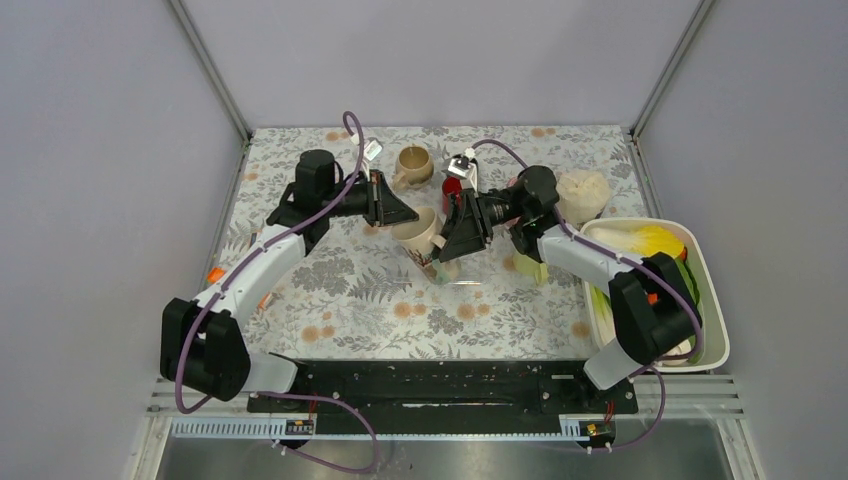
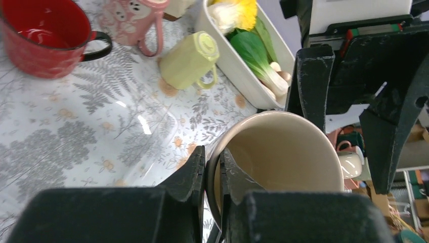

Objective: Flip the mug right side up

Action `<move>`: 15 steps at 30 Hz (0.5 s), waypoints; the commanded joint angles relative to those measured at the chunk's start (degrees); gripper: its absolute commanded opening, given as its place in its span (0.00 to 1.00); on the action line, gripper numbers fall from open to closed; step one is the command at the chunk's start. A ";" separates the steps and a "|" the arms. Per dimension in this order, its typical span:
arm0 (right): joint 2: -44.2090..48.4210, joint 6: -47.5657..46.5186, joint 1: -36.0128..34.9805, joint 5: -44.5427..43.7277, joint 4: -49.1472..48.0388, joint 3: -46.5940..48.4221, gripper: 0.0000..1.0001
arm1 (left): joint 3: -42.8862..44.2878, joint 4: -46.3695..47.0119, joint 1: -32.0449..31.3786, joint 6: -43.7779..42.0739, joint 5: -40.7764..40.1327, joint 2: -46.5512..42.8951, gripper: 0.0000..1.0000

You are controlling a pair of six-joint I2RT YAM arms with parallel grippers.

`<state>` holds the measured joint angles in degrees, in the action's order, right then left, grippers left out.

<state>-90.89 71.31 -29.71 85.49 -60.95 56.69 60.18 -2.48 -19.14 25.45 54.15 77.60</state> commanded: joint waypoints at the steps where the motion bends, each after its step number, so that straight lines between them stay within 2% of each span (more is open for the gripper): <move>1: 3.22 -19.36 -0.83 -9.73 22.51 0.08 0.55 | 0.03 1.51 0.16 1.51 -2.29 -3.41 0.00; 3: 4.74 -33.47 -0.87 -12.72 39.69 2.93 0.56 | -0.28 0.06 0.76 0.66 -4.08 -3.67 0.00; 5: 6.08 -50.75 -1.11 -19.67 61.14 7.63 0.59 | -0.88 -0.62 1.30 0.06 -6.07 -4.17 0.00; 6: 6.30 -58.81 -1.28 -23.29 69.39 9.86 0.60 | -1.01 -0.98 1.51 -0.33 -6.99 -4.33 0.00; 7: 6.46 -62.07 -1.31 -26.47 73.92 11.01 0.61 | -1.12 -1.53 1.67 -0.75 -7.96 -4.37 0.00; 15: 6.29 -72.87 -2.45 -43.41 83.05 12.90 0.62 | -2.21 -2.55 1.73 -2.54 -12.05 -4.78 0.00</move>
<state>-85.12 10.92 -30.83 54.85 11.79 66.57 57.45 -8.27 -16.75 21.91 41.12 76.84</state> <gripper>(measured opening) 0.619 0.127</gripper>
